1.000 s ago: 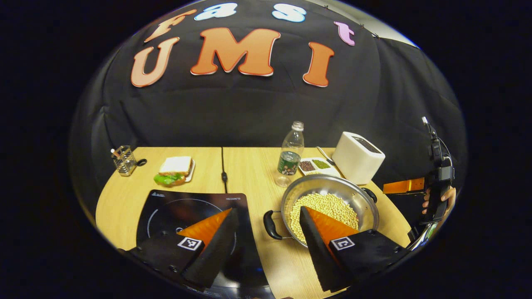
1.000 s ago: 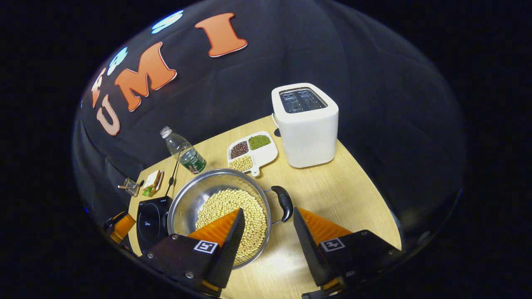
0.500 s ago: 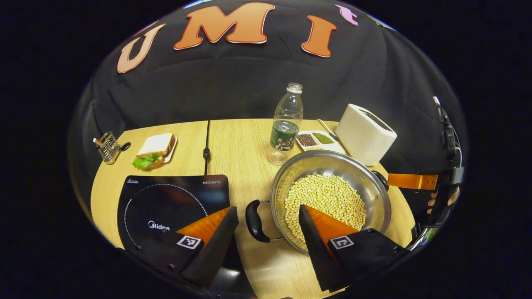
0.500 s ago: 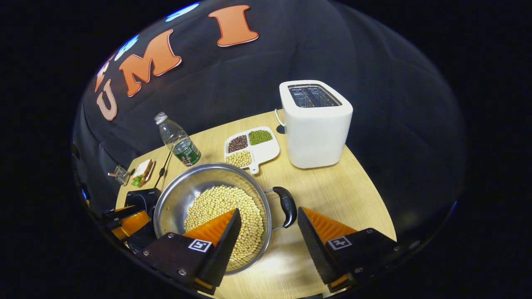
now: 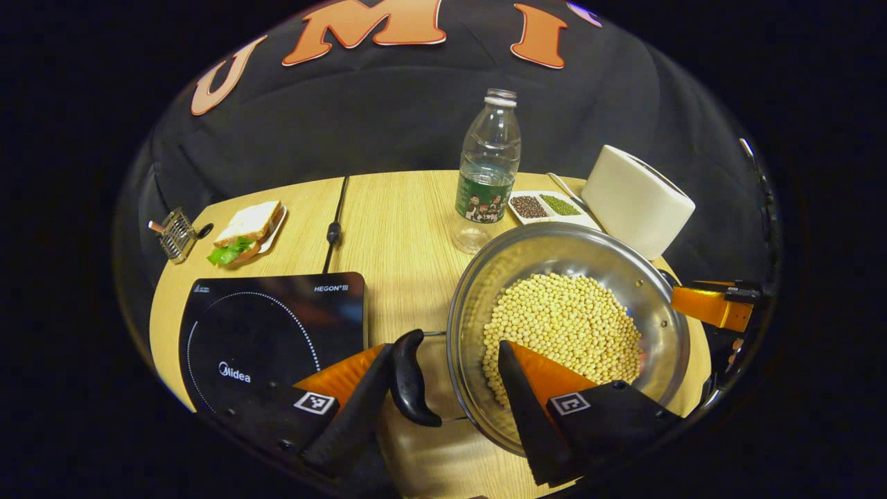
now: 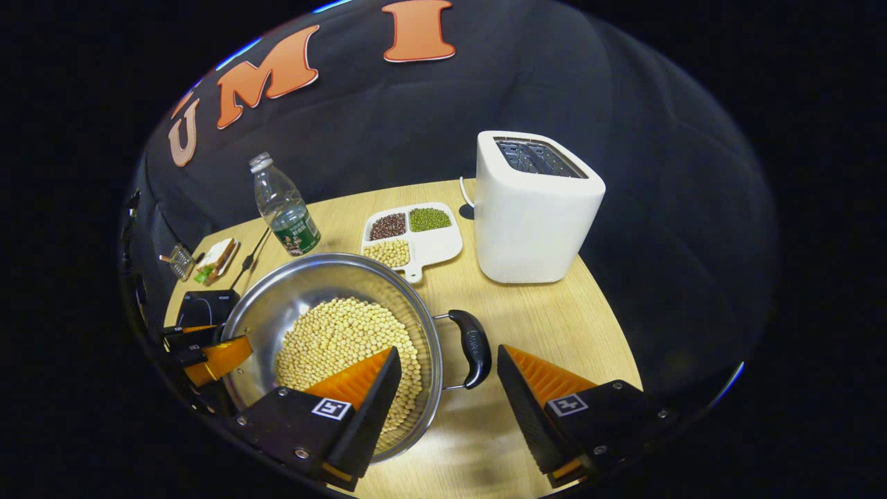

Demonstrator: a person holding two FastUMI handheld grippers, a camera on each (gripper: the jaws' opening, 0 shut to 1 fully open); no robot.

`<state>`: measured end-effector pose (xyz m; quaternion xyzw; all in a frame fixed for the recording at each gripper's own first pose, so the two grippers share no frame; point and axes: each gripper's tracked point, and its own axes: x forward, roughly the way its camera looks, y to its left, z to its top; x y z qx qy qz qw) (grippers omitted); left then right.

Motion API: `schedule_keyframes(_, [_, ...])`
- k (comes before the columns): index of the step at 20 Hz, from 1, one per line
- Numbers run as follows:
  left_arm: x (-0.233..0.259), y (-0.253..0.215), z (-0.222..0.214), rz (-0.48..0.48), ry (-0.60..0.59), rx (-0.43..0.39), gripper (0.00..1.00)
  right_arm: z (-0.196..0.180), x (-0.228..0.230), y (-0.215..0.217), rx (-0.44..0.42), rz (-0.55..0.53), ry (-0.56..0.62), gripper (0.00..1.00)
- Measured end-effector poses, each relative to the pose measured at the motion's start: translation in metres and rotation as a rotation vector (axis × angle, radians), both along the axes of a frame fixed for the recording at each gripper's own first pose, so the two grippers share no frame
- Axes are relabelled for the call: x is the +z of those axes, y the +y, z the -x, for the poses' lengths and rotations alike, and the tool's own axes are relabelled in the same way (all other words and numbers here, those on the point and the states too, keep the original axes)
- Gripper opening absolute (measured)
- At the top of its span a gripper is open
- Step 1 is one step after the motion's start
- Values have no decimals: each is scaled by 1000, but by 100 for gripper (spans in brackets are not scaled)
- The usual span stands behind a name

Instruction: First push the handle of the pot to place it horizontally, then grasp the pot with both hands and set it on the induction cooktop.

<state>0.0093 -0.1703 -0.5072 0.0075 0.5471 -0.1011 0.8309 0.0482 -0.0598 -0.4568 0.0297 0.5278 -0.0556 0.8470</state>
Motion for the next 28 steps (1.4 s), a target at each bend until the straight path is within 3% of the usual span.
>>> schedule_keyframes(8, [-14,-14,-18,31,-59,-31,97,2,-22,-10,-26,40,35,89])
schedule_keyframes(12, [-28,-17,-23,-10,-62,-49,97,4,-32,-14,-54,54,40,88])
schedule_keyframes(20, [-49,-10,-21,-84,-37,-65,92,0,-49,-17,-51,148,47,77])
schedule_keyframes(23, [-47,-11,-25,-80,-57,-47,94,0,-53,-10,-45,156,40,73])
schedule_keyframes(25, [-46,-10,-28,-81,-72,-33,94,0,-53,-9,-43,163,25,76])
schedule_keyframes(27, [-44,-9,-32,-69,-95,-17,91,1,-47,-16,-47,171,11,70])
schedule_keyframes(28, [-44,-11,-32,-69,-96,-15,88,4,-46,-16,-57,174,20,72])
